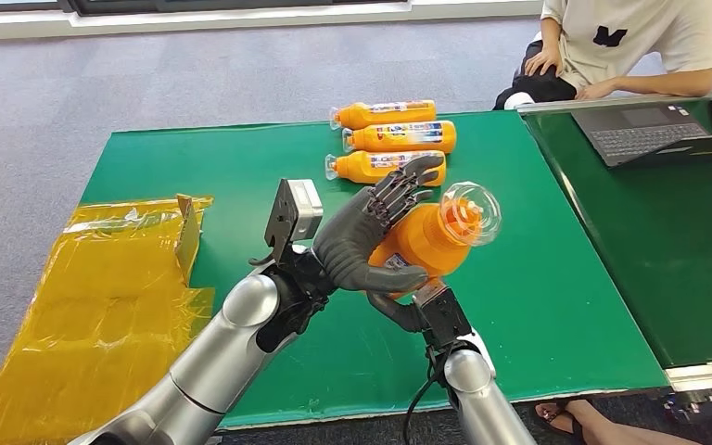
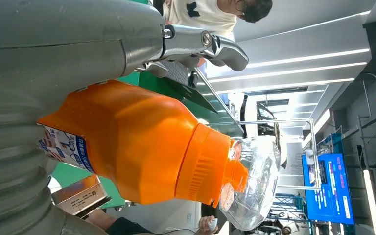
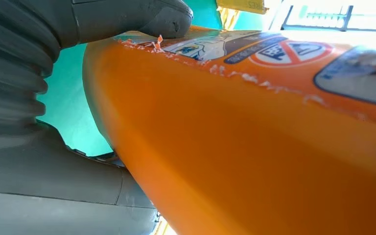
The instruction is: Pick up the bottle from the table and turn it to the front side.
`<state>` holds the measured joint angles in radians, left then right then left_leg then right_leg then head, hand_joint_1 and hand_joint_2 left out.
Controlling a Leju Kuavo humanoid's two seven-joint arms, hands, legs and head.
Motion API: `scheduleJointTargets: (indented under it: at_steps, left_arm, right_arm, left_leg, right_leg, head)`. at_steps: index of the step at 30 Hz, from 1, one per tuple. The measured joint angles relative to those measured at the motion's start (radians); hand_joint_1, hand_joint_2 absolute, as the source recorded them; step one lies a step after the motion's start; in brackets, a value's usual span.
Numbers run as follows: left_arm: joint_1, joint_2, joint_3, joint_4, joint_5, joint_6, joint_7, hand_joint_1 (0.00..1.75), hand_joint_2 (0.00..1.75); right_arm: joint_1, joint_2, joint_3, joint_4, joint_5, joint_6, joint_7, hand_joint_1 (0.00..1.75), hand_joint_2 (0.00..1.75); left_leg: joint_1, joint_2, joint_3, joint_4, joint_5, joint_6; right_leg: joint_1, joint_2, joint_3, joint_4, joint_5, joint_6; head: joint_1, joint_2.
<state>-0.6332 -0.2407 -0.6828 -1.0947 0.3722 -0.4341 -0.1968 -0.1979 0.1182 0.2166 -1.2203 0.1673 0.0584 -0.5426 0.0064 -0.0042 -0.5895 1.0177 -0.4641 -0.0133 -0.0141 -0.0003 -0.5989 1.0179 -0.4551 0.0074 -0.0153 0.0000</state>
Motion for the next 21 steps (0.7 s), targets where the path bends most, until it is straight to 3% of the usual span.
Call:
scheduleJointTargets:
  at_steps: [13, 21]
  left_arm:
    - [-0.002, 0.0, 0.0, 0.021, -0.019, 0.011, -0.004, 0.0, 1.75]
    - [-0.019, 0.002, -0.006, 0.093, -0.245, 0.023, -0.065, 0.0, 1.75]
  right_arm:
    - [0.0, 0.0, 0.0, 0.003, 0.0, 0.0, 0.006, 1.75, 1.75]
    - [0.0, 0.003, -0.007, 0.003, -0.027, 0.002, 0.042, 1.75, 1.75]
  left_leg:
    - [0.0, 0.0, 0.0, 0.0, 0.0, 0.0]
    - [0.0, 0.0, 0.0, 0.0, 0.0, 0.0]
  right_leg:
    - [0.0, 0.0, 0.0, 0.0, 0.0, 0.0]
    - [0.0, 0.0, 0.0, 0.0, 0.0, 0.0]
  head:
    - [0.0, 0.0]
    - [0.0, 0.0]
